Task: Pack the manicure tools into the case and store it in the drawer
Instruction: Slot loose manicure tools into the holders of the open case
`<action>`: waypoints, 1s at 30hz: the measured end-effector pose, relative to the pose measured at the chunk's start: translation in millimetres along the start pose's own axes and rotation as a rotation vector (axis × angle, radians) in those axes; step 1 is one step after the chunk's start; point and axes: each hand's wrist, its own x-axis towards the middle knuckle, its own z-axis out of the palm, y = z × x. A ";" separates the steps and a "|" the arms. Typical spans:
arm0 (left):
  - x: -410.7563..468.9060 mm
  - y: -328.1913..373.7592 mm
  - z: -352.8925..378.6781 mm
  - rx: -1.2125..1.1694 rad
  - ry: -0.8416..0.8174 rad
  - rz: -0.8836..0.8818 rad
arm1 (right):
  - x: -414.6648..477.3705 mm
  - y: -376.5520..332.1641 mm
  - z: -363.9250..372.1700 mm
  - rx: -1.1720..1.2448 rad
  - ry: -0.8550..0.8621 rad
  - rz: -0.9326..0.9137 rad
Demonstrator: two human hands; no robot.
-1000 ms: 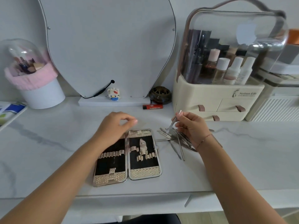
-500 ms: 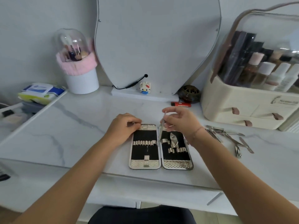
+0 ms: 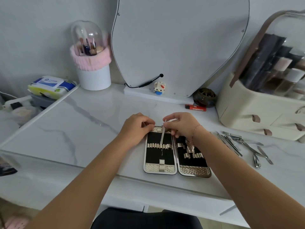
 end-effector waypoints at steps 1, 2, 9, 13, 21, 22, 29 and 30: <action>0.1 0.2 0.2 0.006 -0.001 0.002 | 0.4 -1.1 0.0 -0.039 -0.009 -0.005; 0.2 0.3 0.3 0.010 -0.001 0.004 | 0.6 -2.3 0.0 -0.076 -0.018 -0.010; 0.1 0.5 0.8 -0.003 0.008 0.005 | 0.1 3.9 10.0 -0.258 0.073 -0.096; 0.6 -0.3 0.9 -0.003 0.002 0.006 | -2.4 7.0 14.1 -0.342 0.119 -0.153; 0.4 -1.4 1.0 -0.012 0.002 0.000 | -11.3 5.3 12.5 -0.423 0.077 -0.226; 0.4 -1.7 1.1 -0.009 0.000 0.003 | -12.3 5.0 12.0 -0.427 0.070 -0.228; 1.2 -2.1 1.1 0.008 -0.004 0.013 | -12.9 4.3 10.9 -0.438 0.054 -0.232; 1.2 -2.4 1.3 0.011 -0.005 0.014 | -12.8 4.2 10.9 -0.447 0.049 -0.233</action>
